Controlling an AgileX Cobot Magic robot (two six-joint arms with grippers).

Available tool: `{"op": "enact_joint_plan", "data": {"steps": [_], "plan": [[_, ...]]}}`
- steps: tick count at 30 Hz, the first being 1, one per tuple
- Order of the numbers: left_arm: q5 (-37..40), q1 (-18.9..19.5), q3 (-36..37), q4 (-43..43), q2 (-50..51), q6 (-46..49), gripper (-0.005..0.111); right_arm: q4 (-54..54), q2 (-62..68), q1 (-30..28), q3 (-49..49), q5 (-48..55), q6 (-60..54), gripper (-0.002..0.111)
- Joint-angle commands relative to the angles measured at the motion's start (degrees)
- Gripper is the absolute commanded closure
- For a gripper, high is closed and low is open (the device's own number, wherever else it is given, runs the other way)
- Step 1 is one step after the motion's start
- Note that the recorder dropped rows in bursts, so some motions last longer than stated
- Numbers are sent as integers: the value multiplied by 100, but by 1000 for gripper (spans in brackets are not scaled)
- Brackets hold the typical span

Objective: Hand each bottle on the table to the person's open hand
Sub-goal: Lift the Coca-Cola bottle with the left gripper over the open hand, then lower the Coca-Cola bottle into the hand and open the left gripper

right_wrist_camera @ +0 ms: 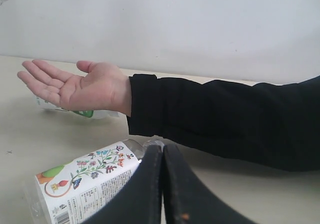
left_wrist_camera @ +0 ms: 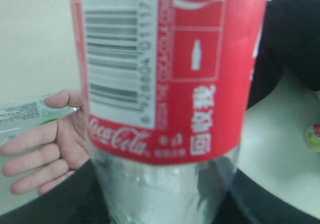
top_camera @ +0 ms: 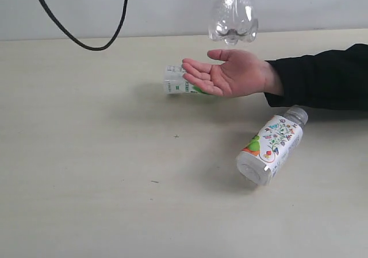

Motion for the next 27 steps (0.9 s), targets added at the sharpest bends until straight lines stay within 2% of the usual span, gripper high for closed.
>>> {"op": "enact_joint_plan", "data": {"steps": [1,8,12,16,17,19,21,22,27], "plan": [[53,305,-117,-790,-2,91,107,27,-34,-17,31,-26,-22,108],[556,896,-117,-2708,352,1091,107,27,-34,-17,31,-26,-22,108],[675,933,-117,-2731,770,1105,107,27,-34,-17,31,-26,-22,108],[257,933,-117,-2907,1293,1083,105,27,-34,-17,31,-26,-22,108],[183,933,-117,-2994,1375,1083,103,27,-34,-17,31,-26,-22,108],[-19,933,-117,-3303,1601,1083,92,27,-34,-17,31,-26,-22,108],[-261,933,-117,-3343,1767,1083,76,27,-34,-17,31,-26,-22,108],[-331,944,-117,-3332,1798,1083,72,27,-34,-17,31,-26,-22,108],[-414,1110,-117,-3310,1949,1083,67,27,-34,-17,31,-26,-22,108]]}}
